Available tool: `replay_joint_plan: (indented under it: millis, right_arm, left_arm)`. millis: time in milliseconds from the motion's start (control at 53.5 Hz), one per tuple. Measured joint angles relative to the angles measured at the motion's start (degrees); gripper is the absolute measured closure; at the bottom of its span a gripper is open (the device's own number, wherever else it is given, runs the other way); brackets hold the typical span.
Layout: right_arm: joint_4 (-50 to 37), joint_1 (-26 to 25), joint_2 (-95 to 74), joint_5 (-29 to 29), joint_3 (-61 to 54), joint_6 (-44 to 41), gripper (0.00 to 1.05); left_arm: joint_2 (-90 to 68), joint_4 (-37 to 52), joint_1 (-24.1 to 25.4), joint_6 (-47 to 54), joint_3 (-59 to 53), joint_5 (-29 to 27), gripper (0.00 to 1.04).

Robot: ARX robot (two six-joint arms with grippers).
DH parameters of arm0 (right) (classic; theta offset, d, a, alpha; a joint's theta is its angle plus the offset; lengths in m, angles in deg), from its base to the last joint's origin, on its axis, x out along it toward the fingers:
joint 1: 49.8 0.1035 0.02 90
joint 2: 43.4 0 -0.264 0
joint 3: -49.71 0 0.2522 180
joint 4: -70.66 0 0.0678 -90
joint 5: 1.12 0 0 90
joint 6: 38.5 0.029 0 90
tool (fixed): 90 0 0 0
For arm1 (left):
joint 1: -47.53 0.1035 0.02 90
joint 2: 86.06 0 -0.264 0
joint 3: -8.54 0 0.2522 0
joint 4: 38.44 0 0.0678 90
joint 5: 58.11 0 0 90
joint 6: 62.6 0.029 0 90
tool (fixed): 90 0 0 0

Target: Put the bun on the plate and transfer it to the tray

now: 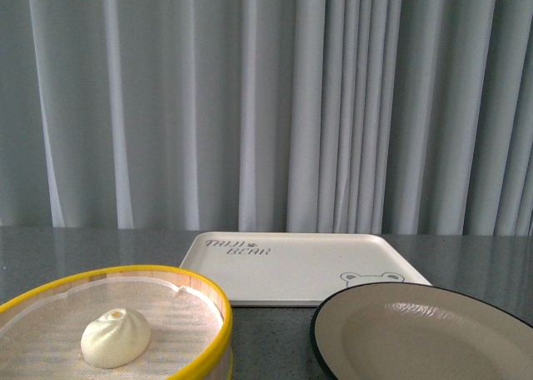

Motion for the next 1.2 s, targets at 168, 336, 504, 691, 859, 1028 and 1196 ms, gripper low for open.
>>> replay_joint_plan:
  millis: [168,336,504,691,859,1028,1196]
  right_arm:
    - [0.0,0.0,0.0,0.0,0.0,0.0,0.09]
    - [0.0,0.0,0.0,0.0,0.0,0.0,0.09]
    - [0.0,0.0,0.0,0.0,0.0,0.0,0.09]
    - [0.0,0.0,0.0,0.0,0.0,0.0,0.09]
    - [0.0,0.0,0.0,0.0,0.0,0.0,0.09]
    - [0.0,0.0,0.0,0.0,0.0,0.0,0.09]
    - [0.0,0.0,0.0,0.0,0.0,0.0,0.09]
  left_arm:
    - [0.0,0.0,0.0,0.0,0.0,0.0,0.07]
    - [-7.6,-13.2,-3.7,-8.8,5.3,-9.1,0.07]
    - [-22.5,-2.0,-7.4,-15.1,13.6,-8.1,0.07]
    - [-46.8,11.9,-11.1,-9.6,29.4,-4.4,0.07]
    - [-64.0,8.9,-13.4,-3.7,42.6,-3.5,0.07]
    - [-79.3,-4.3,-14.1,3.1,58.2,-7.6,0.07]
    - [-84.1,-11.0,-13.0,3.7,62.7,-9.8,0.07]
